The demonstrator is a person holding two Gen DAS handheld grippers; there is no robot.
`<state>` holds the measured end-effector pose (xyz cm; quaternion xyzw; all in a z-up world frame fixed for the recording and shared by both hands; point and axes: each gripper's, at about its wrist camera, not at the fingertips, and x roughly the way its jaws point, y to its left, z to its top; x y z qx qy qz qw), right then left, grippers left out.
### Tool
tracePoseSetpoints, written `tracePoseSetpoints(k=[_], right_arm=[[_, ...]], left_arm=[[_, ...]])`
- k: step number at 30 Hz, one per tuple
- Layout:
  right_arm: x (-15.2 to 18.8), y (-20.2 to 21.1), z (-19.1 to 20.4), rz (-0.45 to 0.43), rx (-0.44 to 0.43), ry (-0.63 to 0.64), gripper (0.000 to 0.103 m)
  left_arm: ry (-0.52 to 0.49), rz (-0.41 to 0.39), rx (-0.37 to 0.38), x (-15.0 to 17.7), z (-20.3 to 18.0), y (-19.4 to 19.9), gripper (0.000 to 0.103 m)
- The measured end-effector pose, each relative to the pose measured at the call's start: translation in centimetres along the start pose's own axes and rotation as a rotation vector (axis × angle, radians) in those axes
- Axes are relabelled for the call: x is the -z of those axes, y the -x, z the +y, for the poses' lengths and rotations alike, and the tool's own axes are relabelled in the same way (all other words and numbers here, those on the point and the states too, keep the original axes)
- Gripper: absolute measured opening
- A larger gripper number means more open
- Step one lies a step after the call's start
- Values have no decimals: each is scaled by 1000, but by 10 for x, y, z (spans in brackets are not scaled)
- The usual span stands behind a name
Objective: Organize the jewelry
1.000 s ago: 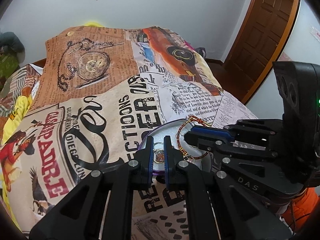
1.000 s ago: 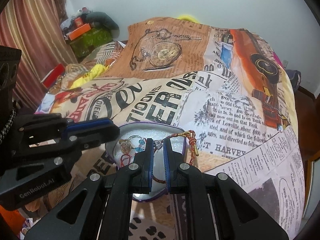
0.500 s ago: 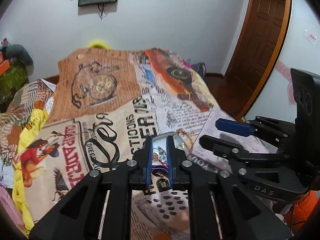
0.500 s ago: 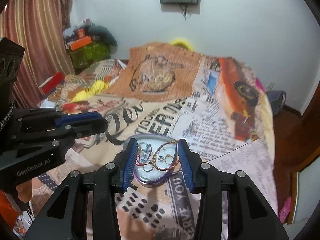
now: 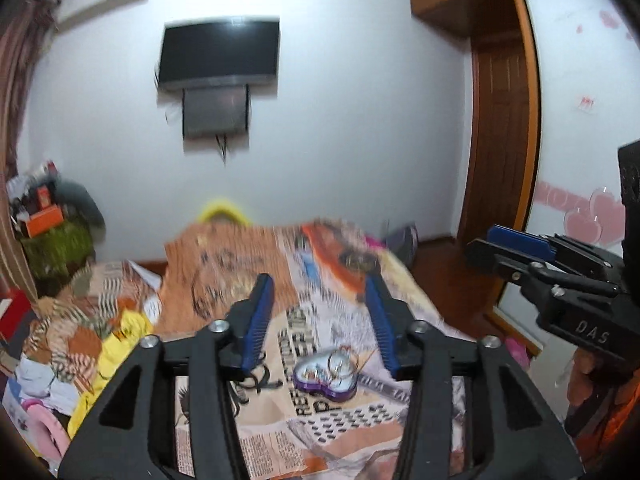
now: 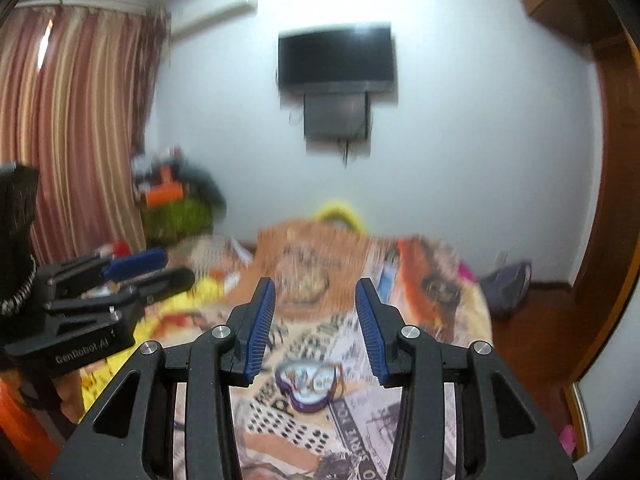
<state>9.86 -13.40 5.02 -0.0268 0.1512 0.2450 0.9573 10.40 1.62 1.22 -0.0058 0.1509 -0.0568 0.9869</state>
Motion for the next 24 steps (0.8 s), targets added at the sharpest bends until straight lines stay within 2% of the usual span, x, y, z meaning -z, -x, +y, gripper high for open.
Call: tracePoseSetpoints(k=[2, 4, 6, 7, 8, 11, 15, 24], right_arm=[[-4, 22, 5, -67, 17, -5, 38], [-5, 43, 10, -133, 44, -13, 46], [-4, 56, 13, -180, 66, -19, 60], [-3, 62, 15, -204, 81, -22, 64], [-1, 67, 17, -224, 95, -22, 72], [4, 75, 24, -253, 145, -25, 88], [11, 76, 27, -255, 187, -38, 101], [20, 82, 25, -215, 188, -27, 101]], left_arm=[[-4, -62, -15, -5, -5, 22, 53], [-16, -114, -31, -6, -11, 38, 60], [-27, -169, -69, -3, -18, 56, 85], [-30, -189, -81, -2, -20, 61, 95], [-34, -213, -97, 1, -22, 68, 98], [-39, -238, -135, 8, -25, 77, 100], [-14, -215, -128, 14, -23, 78, 100], [3, -198, -134, 22, -26, 86, 100]])
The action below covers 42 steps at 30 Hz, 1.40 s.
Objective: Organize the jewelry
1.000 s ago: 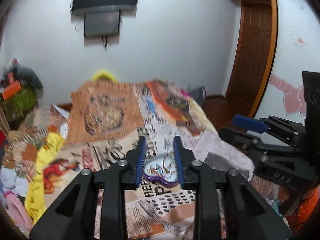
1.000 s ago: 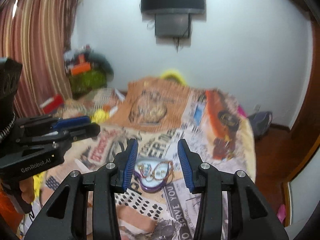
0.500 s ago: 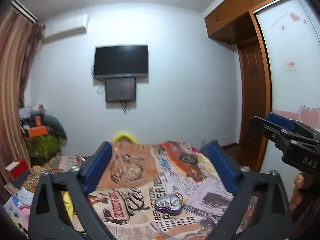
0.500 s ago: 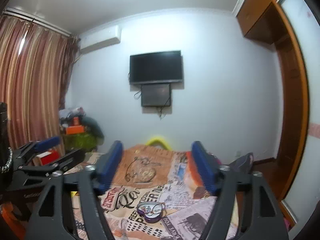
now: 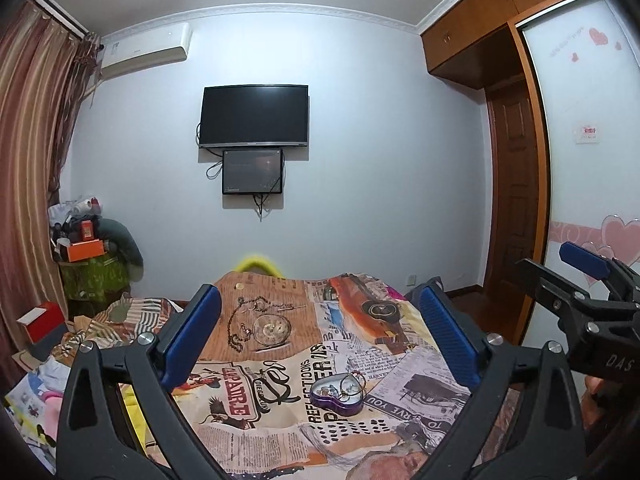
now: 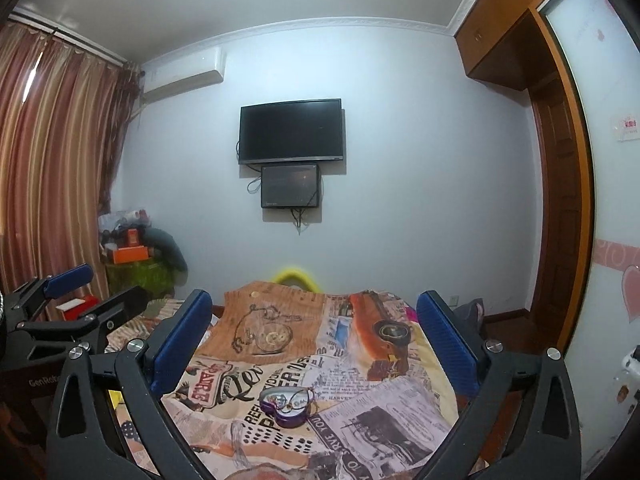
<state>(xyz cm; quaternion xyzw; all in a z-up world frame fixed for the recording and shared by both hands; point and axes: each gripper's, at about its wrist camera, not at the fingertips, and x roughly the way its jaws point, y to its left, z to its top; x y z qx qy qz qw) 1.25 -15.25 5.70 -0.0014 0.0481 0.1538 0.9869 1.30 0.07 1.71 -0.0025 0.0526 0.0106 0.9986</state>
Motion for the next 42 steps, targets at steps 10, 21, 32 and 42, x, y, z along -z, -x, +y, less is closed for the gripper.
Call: tracePoseSetpoints(k=[10, 21, 32, 42], right_arm=[[4, 2, -3, 20, -4, 0, 101], [5, 1, -2, 39, -11, 7, 101], [5, 2, -2, 47, -10, 11, 101], [5, 3, -2, 49, -11, 6, 101]], left_arm=[[7, 12, 4, 2, 0, 0, 100], [8, 20, 10, 4, -1, -3, 100], [22, 32, 20, 6, 1, -6, 101], [24, 42, 34, 6, 0, -8, 101]])
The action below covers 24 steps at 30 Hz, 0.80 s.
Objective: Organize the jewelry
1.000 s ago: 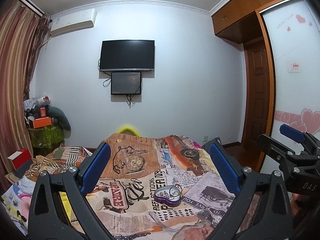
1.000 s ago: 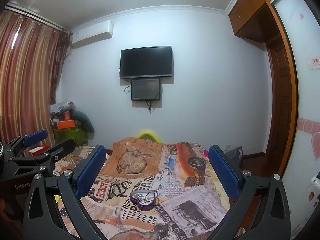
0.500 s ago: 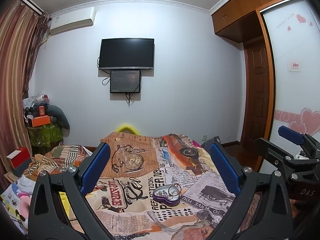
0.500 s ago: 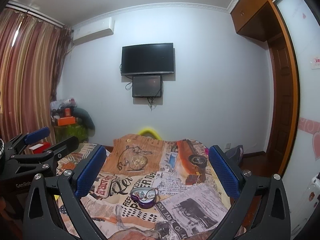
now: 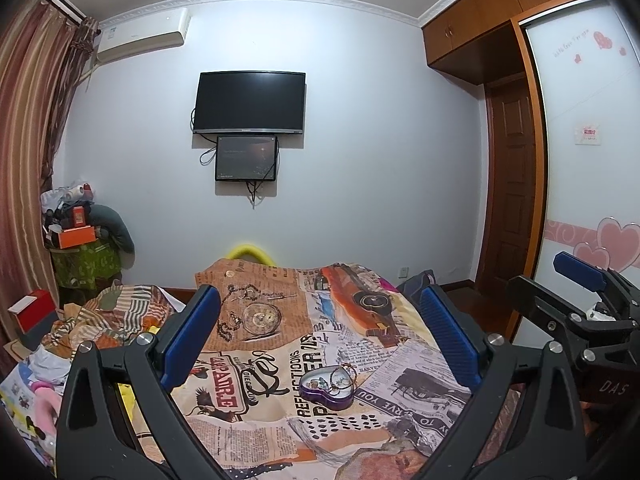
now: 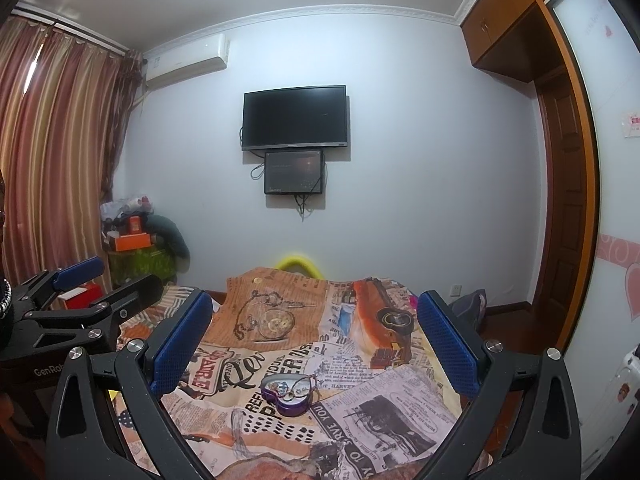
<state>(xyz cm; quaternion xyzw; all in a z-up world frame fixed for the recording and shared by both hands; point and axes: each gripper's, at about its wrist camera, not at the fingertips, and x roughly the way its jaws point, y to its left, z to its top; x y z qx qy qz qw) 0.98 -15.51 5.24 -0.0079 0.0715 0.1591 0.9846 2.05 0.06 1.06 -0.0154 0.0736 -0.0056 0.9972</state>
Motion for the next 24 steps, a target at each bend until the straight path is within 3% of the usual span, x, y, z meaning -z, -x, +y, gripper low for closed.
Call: tracePoseSetpoints(k=[24], right_arm=[[-4, 0, 1, -3, -4, -9, 101]], left_arm=[[2, 6, 25, 1, -1, 0, 101]])
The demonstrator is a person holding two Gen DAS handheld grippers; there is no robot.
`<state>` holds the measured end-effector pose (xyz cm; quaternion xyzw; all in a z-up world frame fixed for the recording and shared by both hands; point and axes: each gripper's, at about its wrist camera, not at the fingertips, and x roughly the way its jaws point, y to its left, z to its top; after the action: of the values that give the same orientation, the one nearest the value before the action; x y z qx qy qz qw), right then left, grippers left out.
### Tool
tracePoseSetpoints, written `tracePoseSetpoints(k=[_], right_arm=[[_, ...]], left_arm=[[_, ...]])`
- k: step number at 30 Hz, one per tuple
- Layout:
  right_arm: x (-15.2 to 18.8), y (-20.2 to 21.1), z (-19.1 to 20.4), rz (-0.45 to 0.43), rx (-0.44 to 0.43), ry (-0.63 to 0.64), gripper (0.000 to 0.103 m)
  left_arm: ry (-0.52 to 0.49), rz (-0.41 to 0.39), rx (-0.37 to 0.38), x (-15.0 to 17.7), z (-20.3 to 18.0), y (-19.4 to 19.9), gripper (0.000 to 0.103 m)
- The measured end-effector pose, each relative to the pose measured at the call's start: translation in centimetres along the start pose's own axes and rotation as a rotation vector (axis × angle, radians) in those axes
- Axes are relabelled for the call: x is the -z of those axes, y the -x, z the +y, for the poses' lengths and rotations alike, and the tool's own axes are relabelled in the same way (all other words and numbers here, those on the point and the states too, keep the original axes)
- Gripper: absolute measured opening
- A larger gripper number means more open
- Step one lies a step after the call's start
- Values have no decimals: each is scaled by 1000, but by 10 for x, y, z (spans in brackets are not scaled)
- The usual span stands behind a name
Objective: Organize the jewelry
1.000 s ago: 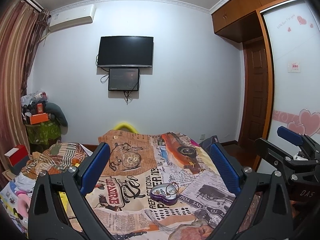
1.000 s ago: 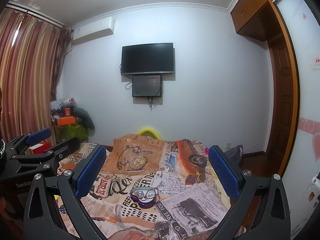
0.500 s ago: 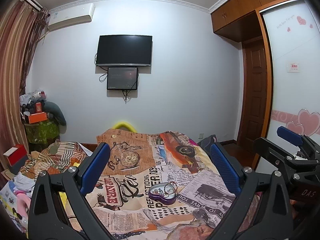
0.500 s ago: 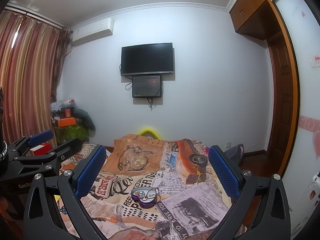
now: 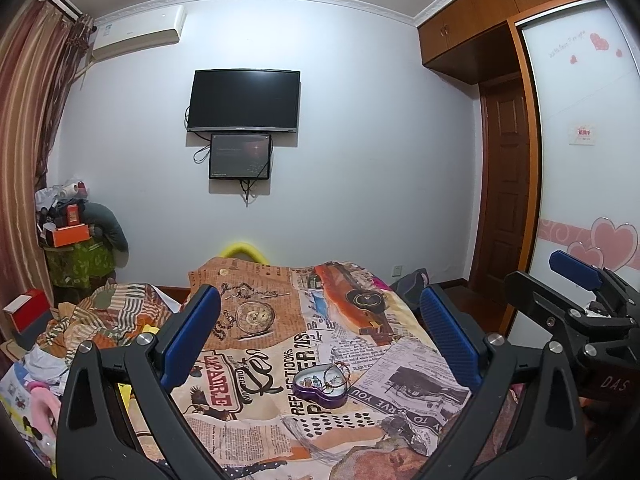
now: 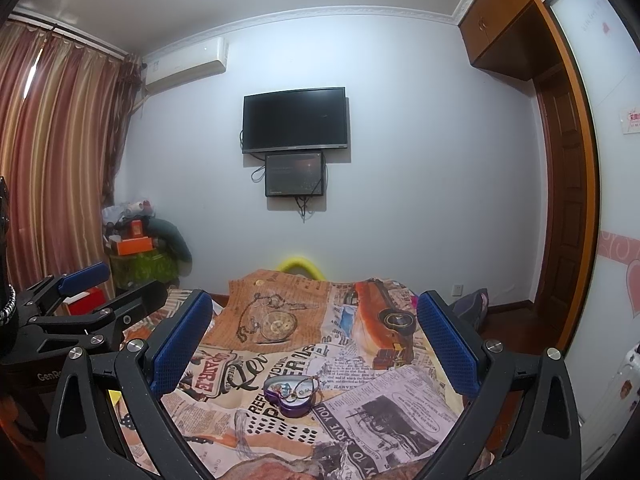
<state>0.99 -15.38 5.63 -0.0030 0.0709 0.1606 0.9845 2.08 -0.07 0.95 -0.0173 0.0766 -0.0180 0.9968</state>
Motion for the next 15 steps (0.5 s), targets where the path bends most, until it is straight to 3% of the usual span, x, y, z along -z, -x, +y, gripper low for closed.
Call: tracePoseSetpoints(k=[15], right_arm=[[3, -8, 1, 24, 3, 1, 101]], left_arm=[[19, 11, 3, 3, 5, -6, 101]])
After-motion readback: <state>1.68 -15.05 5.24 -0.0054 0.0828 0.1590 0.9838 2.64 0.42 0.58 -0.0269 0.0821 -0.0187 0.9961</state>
